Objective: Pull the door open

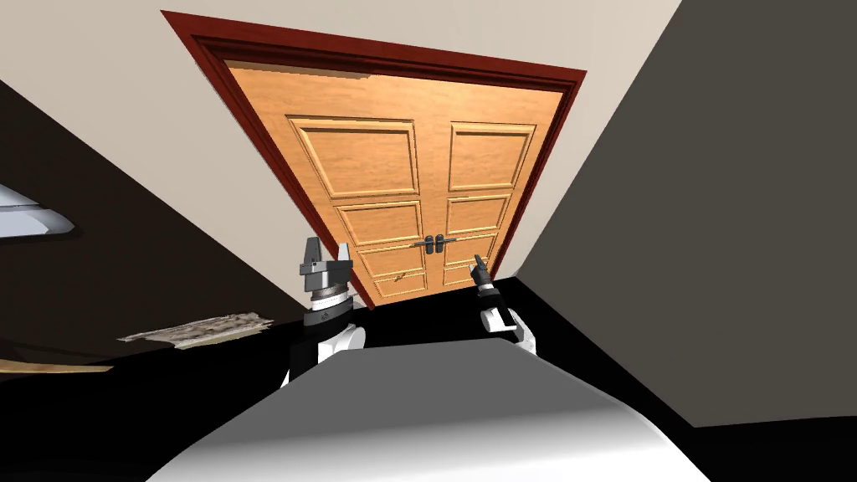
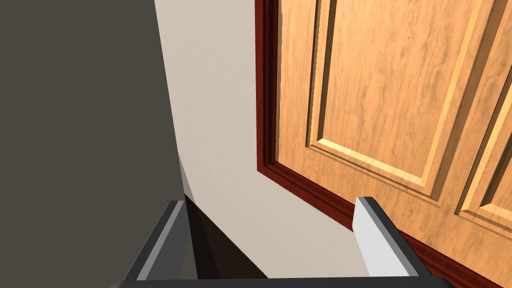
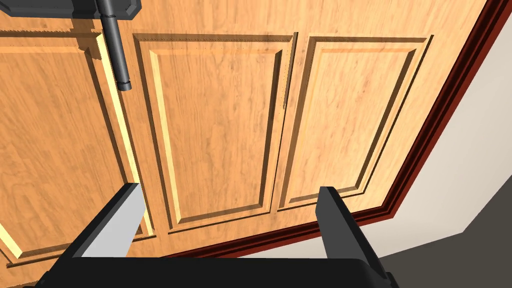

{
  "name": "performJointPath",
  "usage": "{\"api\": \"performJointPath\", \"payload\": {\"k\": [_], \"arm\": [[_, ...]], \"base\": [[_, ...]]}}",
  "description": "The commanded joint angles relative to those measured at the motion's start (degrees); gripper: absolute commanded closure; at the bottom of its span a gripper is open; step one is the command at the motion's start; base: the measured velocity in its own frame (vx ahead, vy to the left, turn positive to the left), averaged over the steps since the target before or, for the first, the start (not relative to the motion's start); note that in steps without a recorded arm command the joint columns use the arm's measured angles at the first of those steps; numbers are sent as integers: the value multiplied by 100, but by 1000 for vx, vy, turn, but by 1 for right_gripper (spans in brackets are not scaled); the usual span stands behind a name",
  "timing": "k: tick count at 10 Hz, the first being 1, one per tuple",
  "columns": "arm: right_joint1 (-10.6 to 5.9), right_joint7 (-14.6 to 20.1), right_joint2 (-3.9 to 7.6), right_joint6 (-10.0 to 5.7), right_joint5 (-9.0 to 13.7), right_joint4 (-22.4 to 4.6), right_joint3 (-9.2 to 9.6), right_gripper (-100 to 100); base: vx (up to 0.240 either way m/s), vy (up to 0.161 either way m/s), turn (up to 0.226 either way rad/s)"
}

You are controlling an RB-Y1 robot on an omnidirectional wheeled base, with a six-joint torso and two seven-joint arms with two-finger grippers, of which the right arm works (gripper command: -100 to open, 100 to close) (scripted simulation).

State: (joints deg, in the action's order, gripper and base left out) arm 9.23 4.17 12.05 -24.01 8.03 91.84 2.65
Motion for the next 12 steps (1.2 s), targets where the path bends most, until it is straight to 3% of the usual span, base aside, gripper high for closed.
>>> {"api": "performJointPath", "payload": {"k": [1,12], "arm": [[-129,61,66,44,14,-230,-7,-100],[-782,375,419,280,76,-1555,-5,-100]], "base": [[99,11,88],[101,7,72]]}}
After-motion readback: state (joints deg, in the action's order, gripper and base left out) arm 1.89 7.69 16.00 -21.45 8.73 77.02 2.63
